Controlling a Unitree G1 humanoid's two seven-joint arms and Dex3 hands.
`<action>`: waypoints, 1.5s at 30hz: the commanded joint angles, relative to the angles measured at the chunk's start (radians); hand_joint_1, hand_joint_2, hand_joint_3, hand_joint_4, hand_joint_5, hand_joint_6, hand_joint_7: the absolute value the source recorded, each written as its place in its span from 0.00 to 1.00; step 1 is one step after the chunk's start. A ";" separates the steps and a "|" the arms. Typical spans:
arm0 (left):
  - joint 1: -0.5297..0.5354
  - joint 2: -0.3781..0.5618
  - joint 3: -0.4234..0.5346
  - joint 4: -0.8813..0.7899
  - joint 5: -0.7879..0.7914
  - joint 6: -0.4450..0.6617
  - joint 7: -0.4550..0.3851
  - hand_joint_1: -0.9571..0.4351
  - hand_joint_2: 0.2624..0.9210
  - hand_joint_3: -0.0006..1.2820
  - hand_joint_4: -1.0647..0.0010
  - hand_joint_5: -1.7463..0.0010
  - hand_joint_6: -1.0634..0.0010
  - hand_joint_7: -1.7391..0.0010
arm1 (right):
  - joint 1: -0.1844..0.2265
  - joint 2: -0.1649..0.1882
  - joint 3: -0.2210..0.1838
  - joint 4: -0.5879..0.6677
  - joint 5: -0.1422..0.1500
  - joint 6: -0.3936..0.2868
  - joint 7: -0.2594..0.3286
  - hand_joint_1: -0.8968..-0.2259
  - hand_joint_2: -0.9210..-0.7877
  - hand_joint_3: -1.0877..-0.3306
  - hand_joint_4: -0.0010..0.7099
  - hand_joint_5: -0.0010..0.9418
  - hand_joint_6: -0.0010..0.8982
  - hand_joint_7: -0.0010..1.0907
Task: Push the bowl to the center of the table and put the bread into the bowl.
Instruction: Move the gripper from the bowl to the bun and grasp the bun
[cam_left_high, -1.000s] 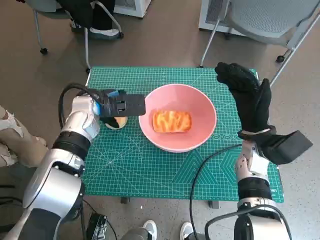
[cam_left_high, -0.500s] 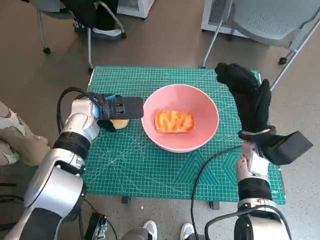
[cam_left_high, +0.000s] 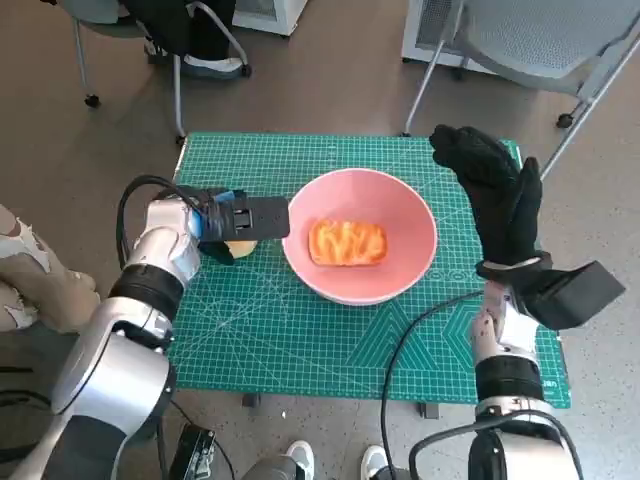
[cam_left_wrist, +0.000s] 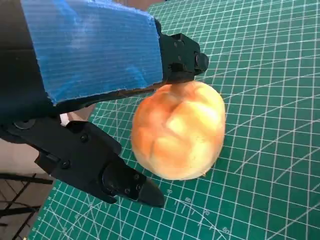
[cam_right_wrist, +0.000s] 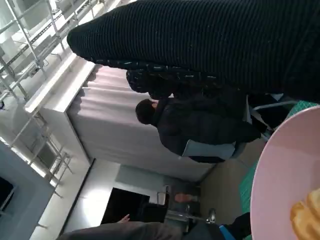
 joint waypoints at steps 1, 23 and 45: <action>-0.012 -0.013 -0.013 0.015 0.010 -0.007 0.018 0.39 0.67 0.00 1.00 1.00 0.91 1.00 | 0.027 -0.006 0.001 0.005 -0.003 0.008 -0.001 0.32 0.00 0.39 0.24 0.00 0.04 0.43; -0.005 -0.043 -0.040 0.039 0.015 -0.024 0.066 0.39 0.71 0.01 1.00 1.00 0.90 1.00 | 0.046 -0.015 -0.005 -0.024 0.011 0.028 0.004 0.32 0.00 0.40 0.24 0.00 0.05 0.43; 0.117 -0.052 -0.100 0.050 0.085 -0.047 0.421 0.82 0.93 0.23 0.50 0.17 0.53 0.54 | 0.057 -0.011 -0.004 -0.055 0.014 0.045 -0.005 0.29 0.00 0.41 0.24 0.00 0.05 0.43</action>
